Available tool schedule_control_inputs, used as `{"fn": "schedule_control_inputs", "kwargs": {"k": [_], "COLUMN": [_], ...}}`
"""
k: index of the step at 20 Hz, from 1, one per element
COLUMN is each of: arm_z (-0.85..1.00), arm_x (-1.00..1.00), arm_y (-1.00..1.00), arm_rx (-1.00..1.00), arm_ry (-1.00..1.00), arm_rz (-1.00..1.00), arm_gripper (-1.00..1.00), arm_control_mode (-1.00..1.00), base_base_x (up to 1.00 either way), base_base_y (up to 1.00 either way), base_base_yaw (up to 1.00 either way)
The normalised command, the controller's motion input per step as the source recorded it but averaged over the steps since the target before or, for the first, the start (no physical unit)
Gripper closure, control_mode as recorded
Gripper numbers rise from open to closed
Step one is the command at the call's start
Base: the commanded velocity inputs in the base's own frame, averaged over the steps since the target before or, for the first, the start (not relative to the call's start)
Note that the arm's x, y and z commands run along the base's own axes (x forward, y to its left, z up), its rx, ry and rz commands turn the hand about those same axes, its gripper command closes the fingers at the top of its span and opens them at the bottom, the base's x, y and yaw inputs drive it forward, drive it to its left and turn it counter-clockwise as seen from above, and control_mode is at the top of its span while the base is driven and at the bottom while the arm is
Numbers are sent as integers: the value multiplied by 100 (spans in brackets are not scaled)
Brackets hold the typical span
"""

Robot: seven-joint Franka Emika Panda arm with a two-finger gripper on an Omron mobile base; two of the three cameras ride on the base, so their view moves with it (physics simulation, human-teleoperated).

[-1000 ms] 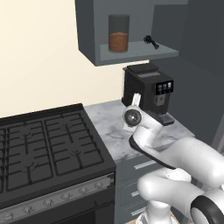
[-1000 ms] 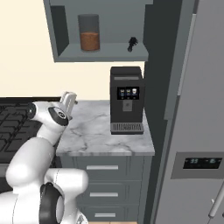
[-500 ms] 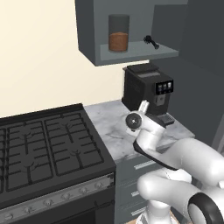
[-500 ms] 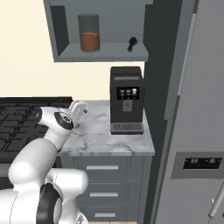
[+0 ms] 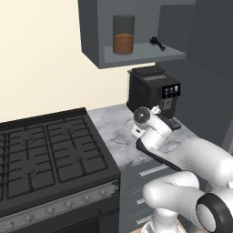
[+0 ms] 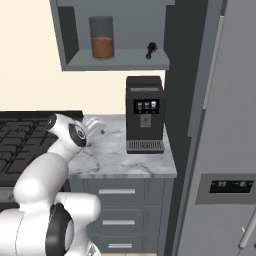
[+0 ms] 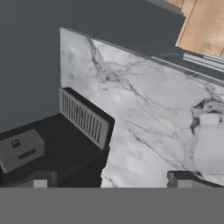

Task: Pick the jar and candle from the dining table and place them in the open cabinet. Close the cabinet after placing the objects.

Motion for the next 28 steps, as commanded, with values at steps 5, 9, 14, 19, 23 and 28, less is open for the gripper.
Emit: {"fn": "schedule_control_inputs", "kwargs": {"k": [5,9,14,19,23,28], "arm_z": [0,-7,-5,-5,-1,-7], "arm_x": [-16,-31,-55,-58,-29,-13], "arm_y": [-24,-18,-3,0,0,0], "arm_rx": [28,25,24,23,19,16], "arm_ry": [5,2,0,0,0,0], "arm_rz": [-8,-1,0,0,0,0], "arm_gripper": [-100,-100,-100,-100,-100,-100], "arm_control_mode": [-100,-100,-100,-100,-100,-100], "base_base_x": [0,0,0,0,0,0], "base_base_y": [0,0,0,0,0,0], "base_base_yaw": [0,0,0,0,0,0]}}
